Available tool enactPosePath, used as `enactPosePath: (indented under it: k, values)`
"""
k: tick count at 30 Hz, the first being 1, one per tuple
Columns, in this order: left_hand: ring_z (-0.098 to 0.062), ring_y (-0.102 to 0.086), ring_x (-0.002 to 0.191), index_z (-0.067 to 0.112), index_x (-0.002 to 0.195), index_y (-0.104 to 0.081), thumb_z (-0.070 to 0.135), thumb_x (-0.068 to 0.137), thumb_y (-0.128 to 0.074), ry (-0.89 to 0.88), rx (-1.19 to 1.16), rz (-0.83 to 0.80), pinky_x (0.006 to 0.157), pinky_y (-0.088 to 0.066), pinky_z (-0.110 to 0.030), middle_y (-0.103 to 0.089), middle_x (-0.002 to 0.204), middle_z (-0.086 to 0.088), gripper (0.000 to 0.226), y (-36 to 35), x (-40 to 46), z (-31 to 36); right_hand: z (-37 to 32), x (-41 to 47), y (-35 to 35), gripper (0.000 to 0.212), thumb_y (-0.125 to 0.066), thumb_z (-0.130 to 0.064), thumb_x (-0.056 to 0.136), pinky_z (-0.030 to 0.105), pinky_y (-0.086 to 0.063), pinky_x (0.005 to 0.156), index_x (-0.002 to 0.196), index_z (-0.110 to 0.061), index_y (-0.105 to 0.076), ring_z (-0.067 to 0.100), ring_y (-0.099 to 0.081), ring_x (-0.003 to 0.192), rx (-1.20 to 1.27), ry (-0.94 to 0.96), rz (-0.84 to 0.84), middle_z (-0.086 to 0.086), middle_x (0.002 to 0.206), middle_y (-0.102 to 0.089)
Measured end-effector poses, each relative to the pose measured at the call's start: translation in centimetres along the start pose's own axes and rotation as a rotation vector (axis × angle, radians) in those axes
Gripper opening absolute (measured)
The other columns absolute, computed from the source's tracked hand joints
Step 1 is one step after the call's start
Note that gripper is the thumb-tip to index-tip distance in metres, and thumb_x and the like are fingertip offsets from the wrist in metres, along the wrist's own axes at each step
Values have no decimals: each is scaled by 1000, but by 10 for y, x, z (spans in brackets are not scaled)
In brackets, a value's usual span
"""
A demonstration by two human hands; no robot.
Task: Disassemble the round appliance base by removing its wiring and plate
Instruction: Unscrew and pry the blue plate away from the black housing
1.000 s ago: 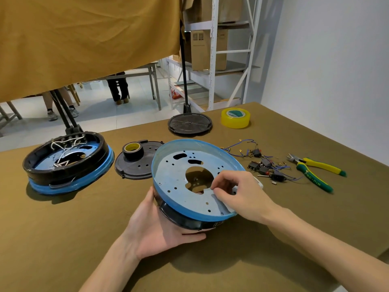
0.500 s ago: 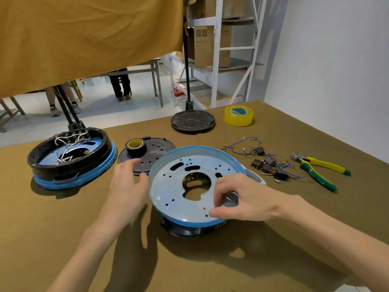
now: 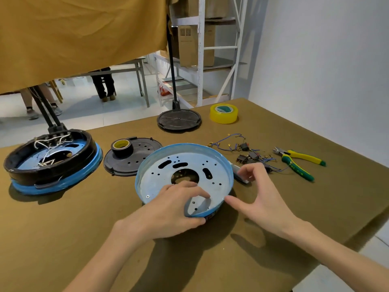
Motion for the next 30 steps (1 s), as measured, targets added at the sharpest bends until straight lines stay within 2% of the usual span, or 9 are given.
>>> enactPosePath:
  k: [3,6,8,12,17,23,26,28,30]
  values:
    - [-9,-32,147,53,131,-53,55,94,-64,-2,-61,78,112,-32,-27,-36,158,18,39,-13,-3,6,4,-12,-13,78,-79,-60,67,29,-58,70,125,-18,-47,9,-68,79,369,-550,-46,6,108,-62]
    - [-7,-40,142,51,139,-44,57,94,-63,-5,-40,181,103,-34,-17,-44,152,19,49,-20,-5,13,-2,-9,-22,99,-85,-60,62,40,-63,76,140,-15,-43,28,-77,92,805,-903,-241,23,123,-62]
    - [-9,-40,144,49,143,-39,56,93,-64,19,-40,219,110,-39,-28,-42,156,17,56,-23,-3,19,-6,0,-17,99,-89,-55,63,43,-62,82,137,-2,-51,34,-75,96,861,-938,-269,27,122,-66]
    - [-10,-48,137,49,143,-38,55,94,-63,45,-67,284,107,-46,-33,-49,153,14,55,-22,-1,26,-11,11,-14,88,-91,-44,63,46,-59,93,134,-6,-53,38,-74,99,824,-982,-351,29,117,-69]
    - [-7,-53,128,42,142,-43,54,94,-63,87,-141,354,86,-38,-10,-56,141,17,53,-17,3,28,-14,21,-20,92,-92,-47,59,46,-61,86,133,-6,-56,37,-73,104,837,-981,-325,26,115,-71]
    - [2,-47,123,40,141,-45,52,94,-66,106,-259,306,85,-37,-9,-54,140,18,53,-14,8,29,-4,25,-23,85,-92,-43,59,48,-57,95,129,-3,-63,38,-67,112,903,-1023,-275,26,119,-69]
    - [-6,-45,136,42,138,-48,52,96,-64,103,-265,248,103,-46,-21,-50,146,15,47,-13,10,29,2,29,-24,85,-94,-40,56,46,-56,98,125,0,-65,37,-67,113,924,-1027,-252,25,120,-70]
    - [-13,-37,146,44,138,-50,54,98,-58,125,-276,208,116,-40,-37,-43,156,9,42,-11,11,31,4,31,-25,89,-95,-39,51,45,-56,96,125,1,-65,36,-66,114,927,-1028,-227,23,122,-69]
    - [-18,-28,153,46,138,-53,58,100,-49,142,-308,168,120,-31,-37,-32,164,4,39,-9,12,33,6,34,-27,89,-95,-36,49,44,-55,94,124,2,-66,35,-66,114,941,-1031,-208,22,122,-69]
Point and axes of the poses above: each hand's wrist, its own x-axis towards the middle knuckle, its own y-axis out of the back of the hand, z = x × y, the point moved 2 cm from there along x, towards the middle knuckle
